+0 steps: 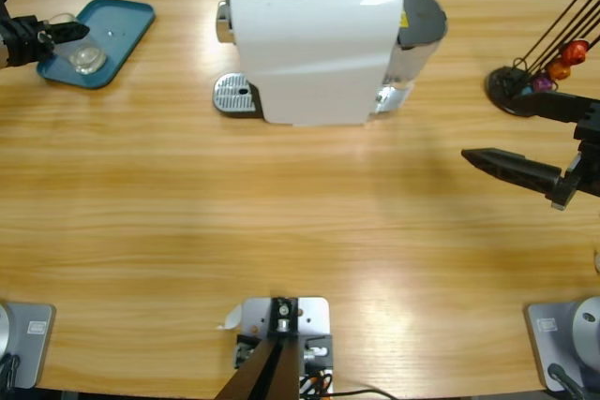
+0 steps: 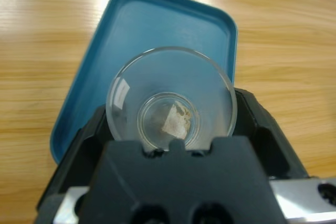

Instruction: Pour coffee

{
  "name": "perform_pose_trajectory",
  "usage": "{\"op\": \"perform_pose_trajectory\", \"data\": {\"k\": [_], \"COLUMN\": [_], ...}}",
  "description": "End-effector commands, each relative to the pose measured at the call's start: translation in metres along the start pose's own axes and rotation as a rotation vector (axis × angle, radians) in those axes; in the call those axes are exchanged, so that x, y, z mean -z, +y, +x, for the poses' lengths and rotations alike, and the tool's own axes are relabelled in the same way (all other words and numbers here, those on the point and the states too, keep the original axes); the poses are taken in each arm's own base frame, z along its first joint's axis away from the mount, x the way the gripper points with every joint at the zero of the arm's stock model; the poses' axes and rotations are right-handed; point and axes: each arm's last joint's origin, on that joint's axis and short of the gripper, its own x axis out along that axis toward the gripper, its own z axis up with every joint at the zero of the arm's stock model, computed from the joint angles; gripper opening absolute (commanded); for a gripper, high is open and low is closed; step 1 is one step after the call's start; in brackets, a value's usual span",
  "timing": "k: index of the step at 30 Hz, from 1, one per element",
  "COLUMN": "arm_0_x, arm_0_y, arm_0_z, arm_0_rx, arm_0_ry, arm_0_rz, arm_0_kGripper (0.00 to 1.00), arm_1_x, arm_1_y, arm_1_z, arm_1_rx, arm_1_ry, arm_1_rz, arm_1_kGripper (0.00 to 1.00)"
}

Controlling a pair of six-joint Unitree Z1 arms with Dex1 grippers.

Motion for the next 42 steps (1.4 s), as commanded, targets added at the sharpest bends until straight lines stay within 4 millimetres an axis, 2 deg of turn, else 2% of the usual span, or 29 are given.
{"op": "perform_pose_trajectory", "data": {"k": [1, 5, 8, 16, 19, 21, 24, 29, 32, 35, 42], "arm_0_x": [0.014, 0.011, 0.005, -0.036, -0.056, -0.062, -0.042, 0.001, 0.022, 0.037, 0.065], "arm_0_y": [0.004, 0.003, 0.001, -0.018, -0.038, -0.059, -0.097, -0.157, -0.181, -0.182, -0.158], "arm_0_z": [0.012, 0.007, -0.004, -0.078, -0.111, -0.129, -0.141, -0.123, -0.131, -0.146, -0.161], "arm_0_rx": [0.029, 0.031, 0.025, 0.013, 0.047, 0.108, 0.267, 0.513, 0.608, 0.537, 0.374], "arm_0_ry": [0.053, 0.038, 0.012, -0.082, -0.099, -0.105, -0.082, 0.12, 0.174, 0.15, 0.137], "arm_0_rz": [-0.006, -0.003, 0.003, 0.04, 0.069, 0.107, 0.188, 0.232, 0.317, 0.371, 0.403], "arm_0_kGripper": [0.968, 0.968, 0.968, 0.968, 0.968, 0.968, 0.968, 0.968, 0.965, 0.959, 0.964], "arm_1_x": [0.009, 0.009, 0.009, 0.009, 0.009, 0.009, 0.009, 0.009, 0.009, 0.009, 0.009], "arm_1_y": [0.002, 0.002, 0.002, 0.002, 0.002, 0.002, 0.002, 0.003, 0.003, 0.004, 0.004], "arm_1_z": [-0.001, -0.001, -0.001, -0.001, -0.001, -0.001, -0.001, -0.002, -0.002, -0.002, -0.001], "arm_1_rx": [-0.024, -0.023, -0.022, -0.024, -0.025, -0.025, -0.027, -0.028, -0.034, -0.038, -0.043], "arm_1_ry": [0.01, 0.011, 0.01, 0.01, 0.01, 0.01, 0.009, 0.005, 0.004, 0.005, 0.009], "arm_1_rz": [0.008, 0.008, 0.008, 0.008, 0.008, 0.008, 0.007, 0.006, 0.003, 0.001, -0.001], "arm_1_kGripper": [1.0, 1.0, 1.0, 1.0, 1.0, 1.0, 1.0, 1.0, 1.0, 1.0, 1.0]}}
